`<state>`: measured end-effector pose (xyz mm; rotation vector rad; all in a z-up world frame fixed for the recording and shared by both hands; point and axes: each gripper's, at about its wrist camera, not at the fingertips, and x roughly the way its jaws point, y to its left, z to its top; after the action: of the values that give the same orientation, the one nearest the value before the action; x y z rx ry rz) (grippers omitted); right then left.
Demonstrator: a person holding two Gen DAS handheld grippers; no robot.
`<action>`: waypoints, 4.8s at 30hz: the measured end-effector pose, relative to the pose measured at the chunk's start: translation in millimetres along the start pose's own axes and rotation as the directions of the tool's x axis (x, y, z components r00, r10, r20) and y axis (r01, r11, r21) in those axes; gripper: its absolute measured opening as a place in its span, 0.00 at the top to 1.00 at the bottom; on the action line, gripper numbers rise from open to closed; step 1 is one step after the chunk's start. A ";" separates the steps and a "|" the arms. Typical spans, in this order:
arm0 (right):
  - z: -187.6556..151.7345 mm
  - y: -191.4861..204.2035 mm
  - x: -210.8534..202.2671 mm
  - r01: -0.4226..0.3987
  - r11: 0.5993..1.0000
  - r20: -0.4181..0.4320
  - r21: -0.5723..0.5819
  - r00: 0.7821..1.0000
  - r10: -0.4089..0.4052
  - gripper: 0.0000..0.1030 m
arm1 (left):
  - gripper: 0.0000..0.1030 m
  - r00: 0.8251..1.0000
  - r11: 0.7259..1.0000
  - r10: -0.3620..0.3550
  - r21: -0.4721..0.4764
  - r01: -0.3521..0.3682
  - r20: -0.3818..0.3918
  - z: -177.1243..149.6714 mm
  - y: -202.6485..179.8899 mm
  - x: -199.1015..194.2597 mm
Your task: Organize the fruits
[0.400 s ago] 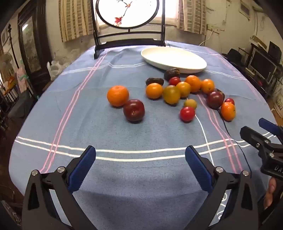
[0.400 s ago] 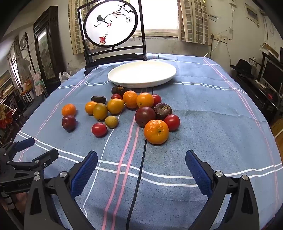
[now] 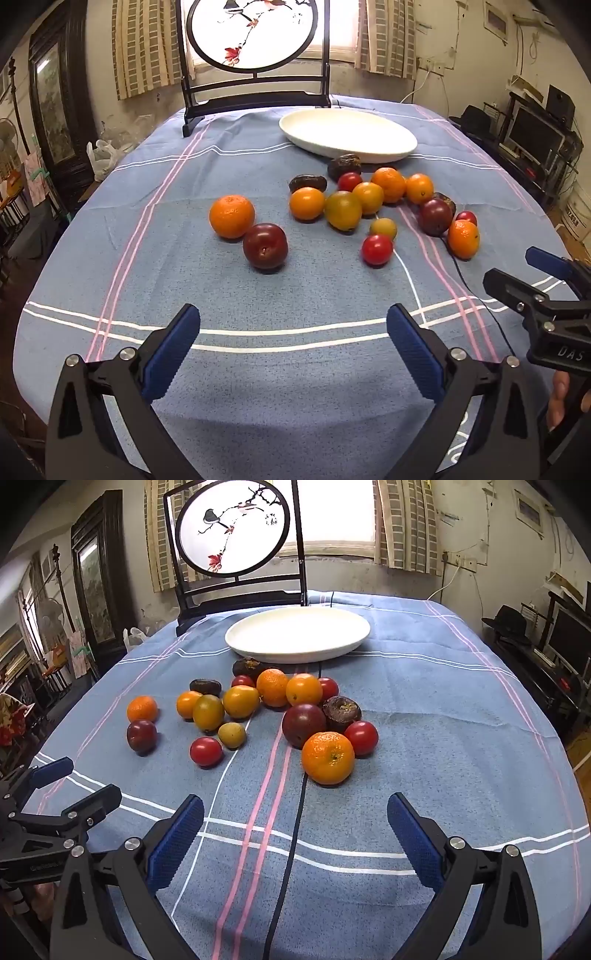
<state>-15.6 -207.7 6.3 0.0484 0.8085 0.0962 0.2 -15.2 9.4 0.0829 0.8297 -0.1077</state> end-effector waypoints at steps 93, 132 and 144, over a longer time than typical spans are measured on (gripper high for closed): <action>-9.9 2.2 -17.3 -0.011 1.000 0.045 -0.001 0.999 0.011 0.03 | 0.04 1.000 1.000 -0.017 -0.016 0.018 0.025 -6.1 4.5 -13.9; 25.1 -18.2 76.8 -0.019 0.999 -0.227 -0.036 0.974 0.011 0.61 | 0.04 0.995 0.998 -0.052 -0.030 0.049 -0.089 1.7 63.3 28.1; 9.8 -24.6 55.0 -0.134 0.991 -0.187 -0.004 0.974 0.131 0.62 | 0.23 0.984 0.995 -0.103 -0.005 0.104 -0.146 39.5 44.8 67.8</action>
<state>30.9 -226.5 -28.5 0.0788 0.9920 0.2364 80.2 20.4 -12.8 0.0505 0.9806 -0.2028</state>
